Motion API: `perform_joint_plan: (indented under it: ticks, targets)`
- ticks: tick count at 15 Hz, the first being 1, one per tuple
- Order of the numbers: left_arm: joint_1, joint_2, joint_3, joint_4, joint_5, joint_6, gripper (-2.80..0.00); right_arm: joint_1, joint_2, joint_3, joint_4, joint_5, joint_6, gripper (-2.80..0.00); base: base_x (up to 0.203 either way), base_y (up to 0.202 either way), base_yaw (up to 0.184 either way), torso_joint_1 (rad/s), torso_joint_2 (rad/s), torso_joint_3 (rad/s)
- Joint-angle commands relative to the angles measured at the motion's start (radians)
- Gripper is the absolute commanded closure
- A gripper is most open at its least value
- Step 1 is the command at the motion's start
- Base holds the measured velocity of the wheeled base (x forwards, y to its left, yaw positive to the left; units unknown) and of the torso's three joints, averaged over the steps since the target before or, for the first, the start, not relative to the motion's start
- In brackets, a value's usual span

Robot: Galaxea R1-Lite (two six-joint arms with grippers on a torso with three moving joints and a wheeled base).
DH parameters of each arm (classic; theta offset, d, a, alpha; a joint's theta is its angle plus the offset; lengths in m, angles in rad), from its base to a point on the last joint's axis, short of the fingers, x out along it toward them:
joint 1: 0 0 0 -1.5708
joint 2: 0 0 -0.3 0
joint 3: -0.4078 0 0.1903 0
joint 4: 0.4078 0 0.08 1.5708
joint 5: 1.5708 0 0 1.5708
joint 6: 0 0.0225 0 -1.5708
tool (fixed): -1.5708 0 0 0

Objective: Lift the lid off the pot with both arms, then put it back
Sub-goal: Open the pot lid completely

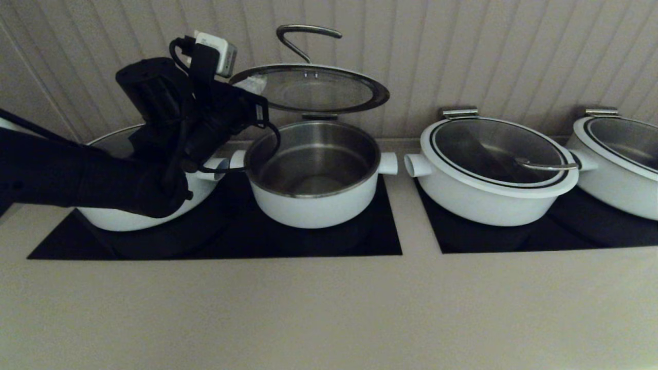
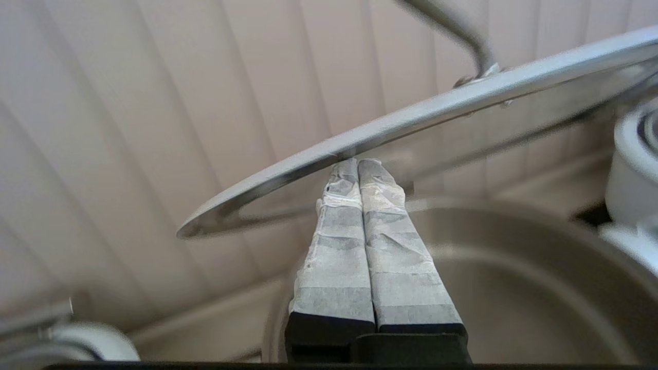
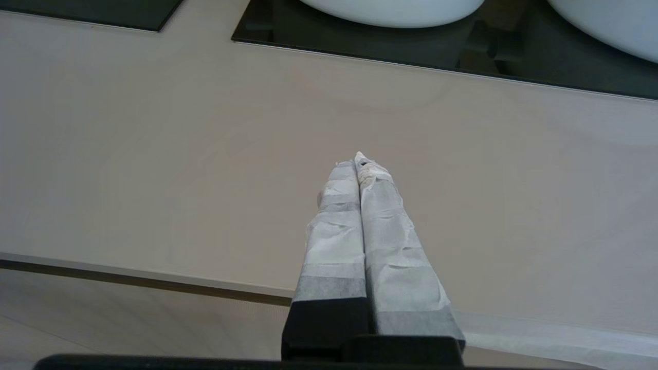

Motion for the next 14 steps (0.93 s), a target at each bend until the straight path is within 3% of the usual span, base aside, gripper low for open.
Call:
perform_joint_plan:
  ticks: [1, 6, 14]
  targets:
    - [0.000, 0.025, -0.057, -0.006, 0.000, 0.001, 0.00, 0.000, 0.001, 0.000, 0.000, 0.000, -0.001, 0.00, 0.000, 0.000, 0.000, 0.000, 0.00, 0.000]
    - [0.000, 0.066, -0.186, -0.005, -0.001, 0.000, 0.00, 0.000, 0.000, 0.000, 0.000, 0.001, -0.001, 0.00, 0.000, 0.000, 0.000, 0.000, 0.00, 0.000]
    - [0.000, 0.100, -0.190, -0.006, -0.002, 0.000, 0.00, 0.000, 0.000, 0.000, 0.000, 0.001, -0.001, 0.00, 0.000, 0.000, 0.000, 0.000, 0.00, 0.000]
